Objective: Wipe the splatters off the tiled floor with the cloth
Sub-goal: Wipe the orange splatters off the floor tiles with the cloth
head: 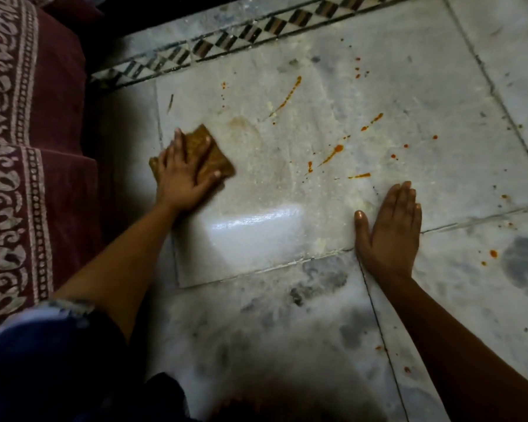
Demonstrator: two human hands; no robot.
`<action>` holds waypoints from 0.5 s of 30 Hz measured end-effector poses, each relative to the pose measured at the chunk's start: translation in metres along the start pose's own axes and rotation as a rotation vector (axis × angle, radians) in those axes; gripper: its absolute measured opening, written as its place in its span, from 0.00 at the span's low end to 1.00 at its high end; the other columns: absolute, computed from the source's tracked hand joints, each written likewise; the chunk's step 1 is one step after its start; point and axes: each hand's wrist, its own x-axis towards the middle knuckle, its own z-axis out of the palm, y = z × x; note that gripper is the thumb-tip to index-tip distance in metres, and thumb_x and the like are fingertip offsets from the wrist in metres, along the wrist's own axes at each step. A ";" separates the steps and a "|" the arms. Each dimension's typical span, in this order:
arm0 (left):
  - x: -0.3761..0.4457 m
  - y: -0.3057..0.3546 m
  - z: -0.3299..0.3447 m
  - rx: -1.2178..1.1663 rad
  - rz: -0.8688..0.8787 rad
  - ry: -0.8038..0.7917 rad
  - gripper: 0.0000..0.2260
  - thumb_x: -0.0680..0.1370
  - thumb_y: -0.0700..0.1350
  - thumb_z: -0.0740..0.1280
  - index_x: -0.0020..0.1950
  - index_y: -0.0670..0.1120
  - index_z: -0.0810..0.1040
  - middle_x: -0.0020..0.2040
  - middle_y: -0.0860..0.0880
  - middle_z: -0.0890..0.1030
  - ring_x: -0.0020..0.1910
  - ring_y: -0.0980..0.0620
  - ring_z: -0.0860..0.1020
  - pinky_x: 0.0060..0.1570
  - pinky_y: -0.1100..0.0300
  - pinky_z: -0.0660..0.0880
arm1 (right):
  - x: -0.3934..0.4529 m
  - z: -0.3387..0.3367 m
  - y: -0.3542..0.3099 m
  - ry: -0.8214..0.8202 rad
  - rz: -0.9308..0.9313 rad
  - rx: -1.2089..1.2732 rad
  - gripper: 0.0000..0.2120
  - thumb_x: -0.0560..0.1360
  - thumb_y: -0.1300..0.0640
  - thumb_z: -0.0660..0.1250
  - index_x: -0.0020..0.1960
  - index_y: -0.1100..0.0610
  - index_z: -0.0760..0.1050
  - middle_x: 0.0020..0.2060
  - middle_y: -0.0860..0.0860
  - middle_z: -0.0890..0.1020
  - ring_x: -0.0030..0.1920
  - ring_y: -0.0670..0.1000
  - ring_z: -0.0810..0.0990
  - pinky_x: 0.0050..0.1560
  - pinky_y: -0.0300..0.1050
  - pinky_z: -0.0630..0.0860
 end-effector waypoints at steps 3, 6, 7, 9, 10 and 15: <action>0.052 0.014 -0.006 -0.019 -0.141 -0.001 0.34 0.72 0.68 0.49 0.76 0.58 0.49 0.77 0.38 0.42 0.75 0.37 0.46 0.71 0.42 0.41 | 0.009 0.004 -0.002 -0.002 0.036 -0.029 0.36 0.77 0.41 0.47 0.75 0.68 0.49 0.74 0.65 0.53 0.75 0.61 0.51 0.74 0.54 0.46; 0.068 0.032 -0.007 0.011 -0.110 -0.002 0.35 0.71 0.70 0.46 0.76 0.59 0.52 0.77 0.37 0.45 0.75 0.37 0.46 0.72 0.42 0.42 | 0.011 0.006 -0.002 -0.025 0.049 -0.067 0.37 0.77 0.41 0.47 0.75 0.68 0.48 0.74 0.65 0.52 0.75 0.61 0.50 0.74 0.53 0.45; 0.058 0.035 -0.004 0.014 -0.047 -0.008 0.34 0.71 0.70 0.46 0.76 0.59 0.54 0.77 0.37 0.45 0.75 0.36 0.46 0.72 0.42 0.42 | 0.010 0.006 -0.001 -0.028 0.047 -0.072 0.37 0.77 0.42 0.47 0.75 0.68 0.48 0.74 0.66 0.52 0.75 0.62 0.50 0.74 0.53 0.45; 0.024 0.033 -0.002 0.007 0.105 -0.016 0.32 0.72 0.69 0.49 0.75 0.59 0.57 0.77 0.38 0.46 0.76 0.37 0.46 0.72 0.42 0.43 | 0.012 0.004 -0.003 -0.040 0.050 -0.065 0.37 0.77 0.42 0.48 0.75 0.68 0.49 0.74 0.66 0.52 0.75 0.62 0.50 0.74 0.54 0.46; 0.005 0.026 0.001 0.002 0.152 -0.014 0.31 0.73 0.68 0.51 0.74 0.59 0.58 0.77 0.38 0.47 0.76 0.38 0.47 0.72 0.43 0.44 | 0.012 0.003 -0.003 -0.042 0.052 -0.066 0.37 0.77 0.42 0.48 0.75 0.68 0.49 0.74 0.66 0.52 0.75 0.62 0.50 0.74 0.54 0.46; -0.012 -0.011 0.000 -0.033 -0.284 0.054 0.35 0.69 0.70 0.51 0.74 0.56 0.61 0.76 0.36 0.52 0.75 0.38 0.53 0.71 0.44 0.47 | 0.012 0.000 -0.004 -0.060 0.071 -0.059 0.37 0.76 0.42 0.49 0.75 0.67 0.48 0.75 0.65 0.52 0.75 0.61 0.49 0.74 0.53 0.45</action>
